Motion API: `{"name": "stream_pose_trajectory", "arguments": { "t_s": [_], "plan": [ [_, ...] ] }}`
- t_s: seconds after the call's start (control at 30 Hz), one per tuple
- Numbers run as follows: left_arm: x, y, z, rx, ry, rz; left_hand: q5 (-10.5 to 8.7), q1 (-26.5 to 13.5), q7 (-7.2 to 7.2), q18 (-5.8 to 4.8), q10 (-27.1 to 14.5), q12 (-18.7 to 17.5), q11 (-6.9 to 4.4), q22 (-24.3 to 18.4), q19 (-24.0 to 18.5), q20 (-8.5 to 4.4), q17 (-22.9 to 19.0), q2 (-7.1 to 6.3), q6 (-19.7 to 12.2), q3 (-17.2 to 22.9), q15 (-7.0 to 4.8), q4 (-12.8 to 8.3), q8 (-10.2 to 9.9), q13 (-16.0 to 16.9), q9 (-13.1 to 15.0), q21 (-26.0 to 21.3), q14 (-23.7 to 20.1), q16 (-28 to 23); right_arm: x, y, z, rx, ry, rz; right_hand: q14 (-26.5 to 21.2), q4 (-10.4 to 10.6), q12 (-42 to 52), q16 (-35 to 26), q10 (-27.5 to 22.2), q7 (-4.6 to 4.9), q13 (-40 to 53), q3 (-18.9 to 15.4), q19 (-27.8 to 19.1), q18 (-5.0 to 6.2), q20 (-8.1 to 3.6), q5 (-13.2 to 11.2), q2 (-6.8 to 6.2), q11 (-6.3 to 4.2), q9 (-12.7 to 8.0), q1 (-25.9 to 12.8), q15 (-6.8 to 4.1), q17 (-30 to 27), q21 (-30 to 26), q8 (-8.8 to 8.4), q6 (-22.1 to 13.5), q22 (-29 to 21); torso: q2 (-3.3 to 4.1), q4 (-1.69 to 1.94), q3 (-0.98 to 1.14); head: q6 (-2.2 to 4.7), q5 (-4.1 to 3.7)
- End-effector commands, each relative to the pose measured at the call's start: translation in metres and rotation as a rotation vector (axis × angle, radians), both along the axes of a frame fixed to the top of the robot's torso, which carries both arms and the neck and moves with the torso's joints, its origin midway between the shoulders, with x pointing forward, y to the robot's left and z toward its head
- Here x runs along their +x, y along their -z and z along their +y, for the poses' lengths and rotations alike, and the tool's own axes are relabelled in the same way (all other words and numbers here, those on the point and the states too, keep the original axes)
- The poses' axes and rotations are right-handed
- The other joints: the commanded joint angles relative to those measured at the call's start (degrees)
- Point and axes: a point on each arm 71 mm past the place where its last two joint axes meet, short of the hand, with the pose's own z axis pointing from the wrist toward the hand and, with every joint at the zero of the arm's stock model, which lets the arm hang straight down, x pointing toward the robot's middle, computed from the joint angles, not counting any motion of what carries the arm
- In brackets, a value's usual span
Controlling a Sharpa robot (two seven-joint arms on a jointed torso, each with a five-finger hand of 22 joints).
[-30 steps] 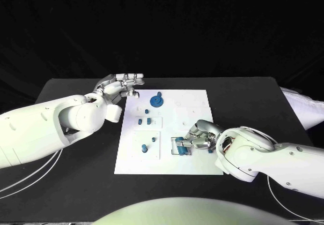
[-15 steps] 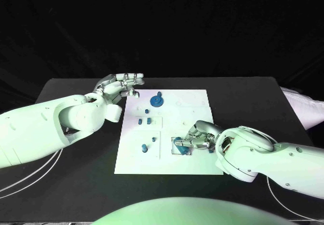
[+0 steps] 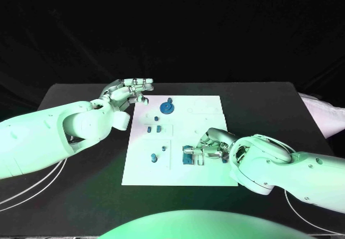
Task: Assemble the parts on the task board
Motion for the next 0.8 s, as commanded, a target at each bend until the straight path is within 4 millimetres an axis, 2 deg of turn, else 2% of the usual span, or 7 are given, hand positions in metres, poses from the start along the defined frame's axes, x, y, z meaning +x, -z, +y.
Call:
{"name": "stream_pose_trajectory", "arguments": {
  "t_s": [0.03, 0.07, 0.13, 0.2, 0.3, 0.6, 0.8],
  "plan": [
    [-0.0005, -0.0011, -0.0023, -0.013, 0.017, -0.005, 0.39, 0.19, -0.04, 1.11, -0.43, 0.08, 0.07, -0.05, -0.13, 0.35, -0.05, 0.25, -0.26, -0.24, 0.03, -0.09, 0.2, 0.08, 0.07, -0.23, -0.42, 0.36, -0.0021, -0.0019, 0.0004, -0.008, -0.029, -0.02, 3.53, -1.64, -0.23, 0.02, -0.16, -0.25, 0.05, 0.25, 0.09, -0.62, -0.36, 0.52, -0.47, -0.29, 0.26, 3.41, -0.37, 0.13, 0.26, 0.25, -0.37, 0.13, 0.02, 0.0, 0.04, -0.01, -0.08],
    [-0.0005, -0.001, -0.0023, -0.012, 0.017, -0.005, 0.39, 0.19, -0.04, 1.11, -0.43, 0.08, 0.07, -0.05, -0.13, 0.35, -0.05, 0.25, -0.26, -0.24, 0.03, -0.09, 0.2, 0.08, 0.07, -0.23, -0.42, 0.36, -0.0025, -0.0022, 0.0003, -0.009, -0.034, -0.021, 3.54, -2.19, -0.24, 0.02, -0.14, -0.26, 0.08, 0.43, 0.1, -0.63, -0.38, 0.57, -0.58, -0.3, 0.32, 4.37, -0.38, 0.14, 0.26, 0.28, -0.4, 0.15, 0.02, -0.02, 0.03, 0.0, -0.06],
    [-0.0005, -0.001, -0.002, -0.012, 0.017, -0.004, 0.39, 0.19, -0.04, 1.11, -0.43, 0.08, 0.07, -0.05, -0.13, 0.35, -0.05, 0.25, -0.26, -0.24, 0.03, -0.09, 0.2, 0.08, 0.07, -0.23, -0.42, 0.36, -0.0035, -0.0031, 0.0, -0.014, -0.052, -0.03, 3.54, -5.19, -0.33, 0.04, -0.16, -0.25, 0.12, 1.41, 0.12, -0.64, -0.42, 0.45, -1.18, -0.33, 0.56, 9.03, -0.43, 0.22, 0.29, 0.36, -0.56, 0.23, 0.02, -0.06, 0.02, 0.03, -0.03],
    [-0.0005, -0.001, -0.0018, -0.012, 0.016, -0.004, 0.39, 0.19, -0.04, 1.11, -0.43, 0.08, 0.07, -0.05, -0.13, 0.35, -0.05, 0.25, -0.26, -0.24, 0.03, -0.09, 0.2, 0.08, 0.07, -0.23, -0.42, 0.36, -0.0041, -0.0036, 0.0, -0.021, -0.065, -0.036, 3.55, -7.04, -0.36, 0.07, -0.17, -0.13, 0.2, 1.91, 0.15, -0.66, -0.44, -1.1, -1.55, -0.28, 0.74, 11.63, -0.37, 0.34, 0.32, 0.41, -0.69, 0.34, 0.01, -0.09, 0.0, 0.01, -0.03],
    [-0.0005, -0.001, -0.0016, -0.012, 0.016, -0.004, 0.39, 0.19, -0.04, 1.11, -0.43, 0.08, 0.07, -0.05, -0.13, 0.35, -0.05, 0.25, -0.26, -0.24, 0.03, -0.09, 0.2, 0.08, 0.07, -0.23, -0.42, 0.36, -0.0048, -0.004, 0.001, -0.029, -0.081, -0.042, 3.59, -8.49, -0.43, 0.19, -0.17, -0.06, 0.25, 2.25, 0.17, -0.7, -0.38, -2.88, -1.73, -0.23, 0.93, 13.4, -0.32, 0.63, 0.36, 0.48, -0.76, 0.47, 0.02, -0.06, -0.01, 0.01, -0.11],
    [-0.0001, -0.0007, -0.0012, -0.01, 0.014, -0.003, 0.39, 0.19, -0.04, 1.11, -0.43, 0.08, 0.07, -0.05, -0.13, 0.35, -0.05, 0.25, -0.26, -0.24, 0.03, -0.09, 0.2, 0.08, 0.07, -0.23, -0.42, 0.36, -0.003, -0.003, 0.0025, -0.049, -0.069, -0.047, 3.65, -7.92, -0.68, 0.36, -0.07, -0.08, 0.12, 1.97, 0.26, -0.74, -0.32, -3.05, -1.08, -0.2, 1.18, 12.16, -0.29, 1.02, 0.46, 0.65, -0.6, 0.69, -0.03, 0.1, -0.05, -0.01, -0.27],
    [-0.0001, -0.0007, -0.001, -0.01, 0.014, -0.002, 0.39, 0.19, -0.04, 1.11, -0.43, 0.08, 0.07, -0.05, -0.13, 0.35, -0.05, 0.25, -0.26, -0.24, 0.03, -0.09, 0.2, 0.08, 0.07, -0.23, -0.42, 0.36, -0.0007, -0.0021, 0.0009, -0.062, -0.059, -0.055, 3.67, -7.68, -0.78, 0.39, -0.01, -0.15, 0.06, 2.07, 0.3, -0.75, -0.33, -2.72, -0.44, -0.25, 1.29, 11.85, -0.32, 1.09, 0.51, 0.73, -0.53, 0.79, -0.01, 0.01, -0.04, 0.02, -0.16]
  ]
}}
